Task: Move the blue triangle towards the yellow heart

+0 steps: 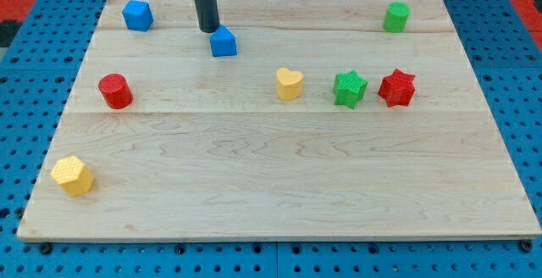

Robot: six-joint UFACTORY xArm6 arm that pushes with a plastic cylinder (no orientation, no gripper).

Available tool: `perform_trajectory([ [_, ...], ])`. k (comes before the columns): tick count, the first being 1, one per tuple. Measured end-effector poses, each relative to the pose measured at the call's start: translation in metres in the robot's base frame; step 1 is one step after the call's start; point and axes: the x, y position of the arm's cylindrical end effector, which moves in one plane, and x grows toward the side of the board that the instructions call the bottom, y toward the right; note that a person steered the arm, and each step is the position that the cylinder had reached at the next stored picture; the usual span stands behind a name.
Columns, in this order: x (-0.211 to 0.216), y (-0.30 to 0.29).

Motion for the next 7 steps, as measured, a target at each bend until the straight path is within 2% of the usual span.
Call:
perform_trajectory([
  [1, 0.051, 0.004],
  [2, 0.082, 0.004],
  [3, 0.065, -0.009],
  [5, 0.041, 0.014],
  [6, 0.044, 0.030],
  [7, 0.071, 0.014],
])
